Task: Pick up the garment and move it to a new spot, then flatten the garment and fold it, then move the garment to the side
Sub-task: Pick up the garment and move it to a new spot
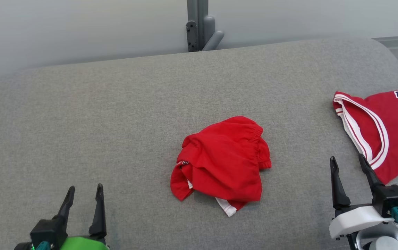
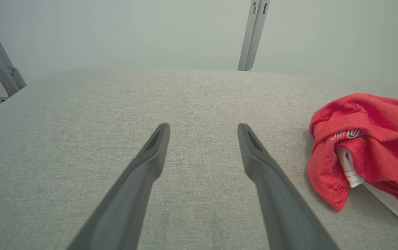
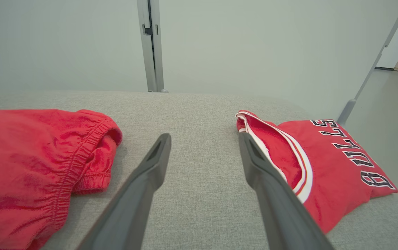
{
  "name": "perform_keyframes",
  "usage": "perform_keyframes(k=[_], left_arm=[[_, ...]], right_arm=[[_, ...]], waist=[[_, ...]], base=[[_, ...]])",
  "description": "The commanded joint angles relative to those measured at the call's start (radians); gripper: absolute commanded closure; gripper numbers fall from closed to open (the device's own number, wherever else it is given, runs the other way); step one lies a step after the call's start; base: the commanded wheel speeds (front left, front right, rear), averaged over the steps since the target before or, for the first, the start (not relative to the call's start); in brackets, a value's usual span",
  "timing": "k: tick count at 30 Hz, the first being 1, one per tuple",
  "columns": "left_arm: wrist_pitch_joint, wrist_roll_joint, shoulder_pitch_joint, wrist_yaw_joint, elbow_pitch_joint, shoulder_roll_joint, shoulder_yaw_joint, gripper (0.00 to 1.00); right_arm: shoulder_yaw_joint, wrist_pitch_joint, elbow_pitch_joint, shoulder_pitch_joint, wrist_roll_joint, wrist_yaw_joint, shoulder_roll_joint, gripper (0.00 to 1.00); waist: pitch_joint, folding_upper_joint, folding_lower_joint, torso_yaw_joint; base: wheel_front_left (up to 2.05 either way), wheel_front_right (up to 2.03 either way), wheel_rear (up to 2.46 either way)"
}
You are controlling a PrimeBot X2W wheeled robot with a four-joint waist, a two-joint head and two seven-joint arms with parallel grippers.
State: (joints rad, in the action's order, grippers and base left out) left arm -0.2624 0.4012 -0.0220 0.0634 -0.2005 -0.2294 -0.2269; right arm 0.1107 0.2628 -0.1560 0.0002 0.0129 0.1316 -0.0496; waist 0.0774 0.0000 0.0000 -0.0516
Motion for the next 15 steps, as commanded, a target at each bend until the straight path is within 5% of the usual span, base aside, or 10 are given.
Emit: perform_keyframes(k=[1,15], left_arm=[[-0.002,-0.016,-0.031,-0.012,0.019,0.003,0.030,0.00],[-0.002,-0.137,-0.133,-0.162,0.043,0.105,0.222,0.00]], right_arm=[[0.004,0.003,0.002,0.018,0.007,-0.002,-0.002,0.00],[0.014,0.003,-0.006,0.057,0.021,-0.002,-0.002,0.00]], waist=[[-0.030,0.0000,0.0000,0.036],[-0.057,0.0000,0.0000,0.088]], base=[[0.00,0.00,0.00],[0.00,0.00,0.00]])
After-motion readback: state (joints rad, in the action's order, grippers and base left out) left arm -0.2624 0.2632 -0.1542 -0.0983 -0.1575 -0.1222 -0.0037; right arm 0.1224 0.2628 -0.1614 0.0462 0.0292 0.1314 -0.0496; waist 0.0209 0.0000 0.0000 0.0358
